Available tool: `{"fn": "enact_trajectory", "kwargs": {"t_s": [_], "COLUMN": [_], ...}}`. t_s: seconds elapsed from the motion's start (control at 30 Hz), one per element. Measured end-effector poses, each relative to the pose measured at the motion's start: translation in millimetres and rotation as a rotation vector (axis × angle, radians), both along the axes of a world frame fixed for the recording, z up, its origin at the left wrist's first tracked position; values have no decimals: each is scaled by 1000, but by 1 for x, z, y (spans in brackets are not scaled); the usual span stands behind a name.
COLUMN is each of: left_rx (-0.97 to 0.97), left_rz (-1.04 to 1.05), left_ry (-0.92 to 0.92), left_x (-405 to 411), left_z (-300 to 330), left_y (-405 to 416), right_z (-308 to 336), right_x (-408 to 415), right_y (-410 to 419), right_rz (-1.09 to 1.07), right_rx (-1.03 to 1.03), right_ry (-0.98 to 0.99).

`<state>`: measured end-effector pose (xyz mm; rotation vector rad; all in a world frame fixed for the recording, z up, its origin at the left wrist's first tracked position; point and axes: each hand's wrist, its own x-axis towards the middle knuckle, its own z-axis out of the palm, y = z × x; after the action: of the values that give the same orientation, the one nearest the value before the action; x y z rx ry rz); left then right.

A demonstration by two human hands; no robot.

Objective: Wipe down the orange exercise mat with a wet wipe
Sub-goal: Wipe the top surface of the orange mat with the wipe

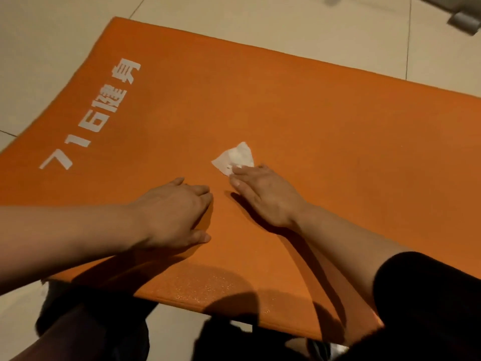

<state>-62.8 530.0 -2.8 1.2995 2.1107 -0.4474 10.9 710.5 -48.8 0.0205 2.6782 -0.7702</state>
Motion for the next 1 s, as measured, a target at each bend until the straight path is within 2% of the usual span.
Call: {"fn": "enact_trajectory", "kwargs": {"t_s": [0.1,0.23,0.37,0.47,0.53,0.63,0.73,0.87,1.0], "left_rx": [16,84,81,82,77,75,73,94,9], "left_rz": [33,71,59,52,41,24,19,24,6], "left_ry": [-18,-5,6,8,3,-7,-3,6,-16], "left_x": [-5,0,2,3,5,14,24,26,24], "left_z": [-3,-8,-10,-11,-9,-8,-10,-12,-3], "left_y": [-10,-7,0,-3,-5,-4,1,2,-11], "right_z": [6,2,-2,5,9,7,-1,-1,3], "right_x": [6,-19,-26,13,45,69,46,9,53], "right_y": [29,23,-11,-4,14,38,26,-15,2], "right_rz": [-108,62,75,146,167,1,-144,-39,164], "right_rx": [73,182,55,-24,-7,60,-10,-126,-143], "right_ry": [2,-93,-78,-5,-1,-49,-142,-117,-32]}}
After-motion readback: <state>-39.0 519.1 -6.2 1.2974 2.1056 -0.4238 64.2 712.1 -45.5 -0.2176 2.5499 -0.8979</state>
